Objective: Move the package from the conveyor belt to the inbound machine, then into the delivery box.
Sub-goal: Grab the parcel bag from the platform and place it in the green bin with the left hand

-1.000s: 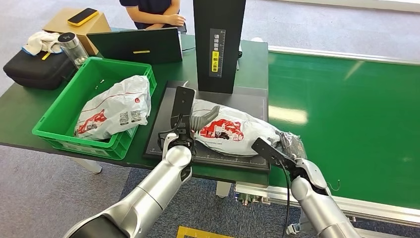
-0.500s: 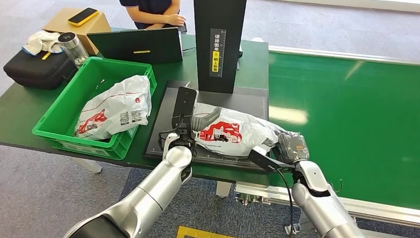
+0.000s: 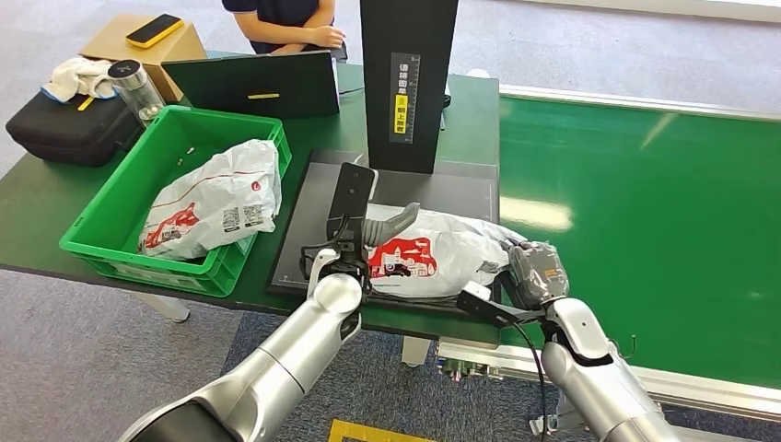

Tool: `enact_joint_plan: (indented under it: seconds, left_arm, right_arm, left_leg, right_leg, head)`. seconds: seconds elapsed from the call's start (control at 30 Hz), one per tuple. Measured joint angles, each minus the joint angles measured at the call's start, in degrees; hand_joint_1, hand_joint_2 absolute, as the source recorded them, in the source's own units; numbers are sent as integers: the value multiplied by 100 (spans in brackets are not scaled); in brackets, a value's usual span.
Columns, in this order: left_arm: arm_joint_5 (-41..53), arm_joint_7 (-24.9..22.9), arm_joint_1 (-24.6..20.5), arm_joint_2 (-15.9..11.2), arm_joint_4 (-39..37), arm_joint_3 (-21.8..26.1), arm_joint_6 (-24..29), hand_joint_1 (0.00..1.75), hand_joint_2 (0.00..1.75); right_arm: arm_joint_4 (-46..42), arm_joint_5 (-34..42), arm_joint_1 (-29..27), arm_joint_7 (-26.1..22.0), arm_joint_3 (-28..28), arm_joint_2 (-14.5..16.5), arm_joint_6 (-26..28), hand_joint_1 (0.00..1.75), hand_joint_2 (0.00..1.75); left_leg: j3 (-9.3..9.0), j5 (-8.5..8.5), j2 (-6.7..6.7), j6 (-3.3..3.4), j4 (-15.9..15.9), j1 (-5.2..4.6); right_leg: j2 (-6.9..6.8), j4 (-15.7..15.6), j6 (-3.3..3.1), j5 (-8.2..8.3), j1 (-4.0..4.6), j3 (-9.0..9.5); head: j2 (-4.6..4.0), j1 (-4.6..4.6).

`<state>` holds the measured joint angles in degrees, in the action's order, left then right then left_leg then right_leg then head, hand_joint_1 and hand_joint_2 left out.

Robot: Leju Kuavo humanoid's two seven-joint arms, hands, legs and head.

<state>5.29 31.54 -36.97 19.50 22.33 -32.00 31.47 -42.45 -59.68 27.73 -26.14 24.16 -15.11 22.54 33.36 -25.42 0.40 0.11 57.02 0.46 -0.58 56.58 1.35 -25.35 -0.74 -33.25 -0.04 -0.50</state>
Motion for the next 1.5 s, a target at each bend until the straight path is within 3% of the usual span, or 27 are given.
enact_joint_plan:
  seconds: [0.23, 0.27, 0.37, 0.4, 0.7, 0.83, 1.0, 1.2, 1.4, 1.5]
  left_arm:
    - [-59, 4, -1, 0, -31, -49, 20, 0, 175]
    - [-59, 4, -2, 0, -40, -52, 20, 0, 175]
    - [-59, 7, -2, 0, -59, -52, 20, 0, 175]
    - [-59, 9, -3, 0, -62, -51, 19, 0, 175]
    - [-57, 13, -2, 0, -107, -50, 39, 0, 175]
    - [-57, 13, -2, 0, -107, -50, 42, 0, 175]
    - [-25, 15, -1, -1, -109, -48, 52, 0, 175]
    - [158, 118, 3, -10, -109, -47, -160, 0, 175]
    - [267, 190, 3, -11, -109, -49, -298, 0, 175]
    - [636, 473, 3, -31, -88, -135, -503, 0, 175]
  right_arm:
    - [11, 341, 27, -386, 169, 171, -53, 175, 175]
    - [24, 357, 47, -389, 197, 193, -79, 143, 175]
    - [112, 364, 138, -348, 286, 243, -105, 12, 175]
    - [150, 363, 170, -327, 314, 256, -97, 0, 175]
    - [458, 444, 326, -145, 418, 341, -3, 0, 175]
    - [521, 465, 347, -122, 421, 362, -3, 0, 0]
    - [584, 687, 382, -59, 416, 368, -188, 0, 0]
    - [510, 2289, 250, -698, 118, 368, -1452, 0, 0]
    - [332, 2687, 85, -844, -126, 368, -1747, 0, 0]
    - [122, 3162, -86, -991, -300, 368, -2075, 0, 0]
  left_leg:
    - [2, 0, 0, 0, 0, 0]
    - [2, 0, 0, 0, 0, 0]
    - [2, 0, 0, 0, 0, 0]
    - [2, 0, 0, 0, 0, 0]
    - [4, 0, -1, 0, 0, 0]
    - [4, 0, -1, 0, 0, 0]
    - [3, 0, -2, 0, 0, 0]
    - [4, 0, -3, 0, 0, 0]
    - [5, 0, -3, 0, 0, 0]
    - [6, 0, -7, 0, 0, 0]
  right_leg:
    - [0, 0, 0, 0, 0, -3]
    - [0, 0, 0, 0, 1, -3]
    - [0, 1, 0, 0, 0, -3]
    - [0, 1, 0, 0, 0, -3]
    - [-2, 0, 0, 0, 0, -3]
    - [-2, 1, 0, 0, 0, -4]
    - [-2, 1, 0, 0, 0, -3]
    - [-4, 0, 0, 0, 0, -4]
    - [-3, 0, 0, -1, 0, -7]
    - [-7, 0, 0, -1, 0, -7]
  head:
    - [1, 1]
    - [0, 0]
    - [0, -1]
    - [0, -1]
    - [0, -1]
    - [0, 0]
    - [0, -1]
    - [0, -1]
    - [1, 0]
    - [1, 0]
